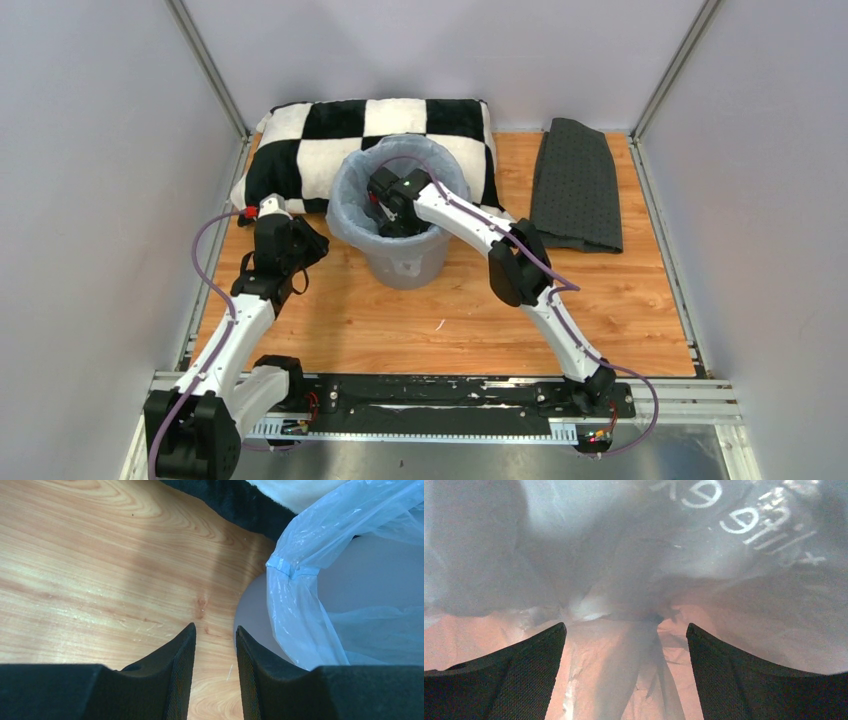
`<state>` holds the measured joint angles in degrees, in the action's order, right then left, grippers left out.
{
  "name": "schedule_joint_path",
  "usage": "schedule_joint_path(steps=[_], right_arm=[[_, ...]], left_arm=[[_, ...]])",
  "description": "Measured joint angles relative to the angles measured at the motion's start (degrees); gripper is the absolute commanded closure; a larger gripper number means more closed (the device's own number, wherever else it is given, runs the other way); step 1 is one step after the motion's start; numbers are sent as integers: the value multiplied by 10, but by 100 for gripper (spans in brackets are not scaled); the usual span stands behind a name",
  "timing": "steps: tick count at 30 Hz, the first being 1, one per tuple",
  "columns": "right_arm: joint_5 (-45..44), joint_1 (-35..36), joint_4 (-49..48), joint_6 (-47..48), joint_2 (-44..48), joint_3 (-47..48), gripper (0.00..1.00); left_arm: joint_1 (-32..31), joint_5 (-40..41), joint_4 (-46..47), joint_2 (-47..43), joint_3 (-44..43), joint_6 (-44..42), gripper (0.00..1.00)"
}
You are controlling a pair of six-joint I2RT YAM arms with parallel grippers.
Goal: Put the trash bags into the trash bin
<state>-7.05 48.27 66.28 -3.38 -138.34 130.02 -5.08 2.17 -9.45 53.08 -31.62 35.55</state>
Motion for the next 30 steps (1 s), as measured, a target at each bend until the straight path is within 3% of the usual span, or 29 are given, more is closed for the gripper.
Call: schedule_joint_path(steps=[18,30], right_arm=[[-4,0,0,-1,58,-2,10],[33,0,-4,-2,51,-5,10]], left_arm=[[0,-1,-14,0,-18,0,62],[0,-5,-77,-56,-132,-4,55]])
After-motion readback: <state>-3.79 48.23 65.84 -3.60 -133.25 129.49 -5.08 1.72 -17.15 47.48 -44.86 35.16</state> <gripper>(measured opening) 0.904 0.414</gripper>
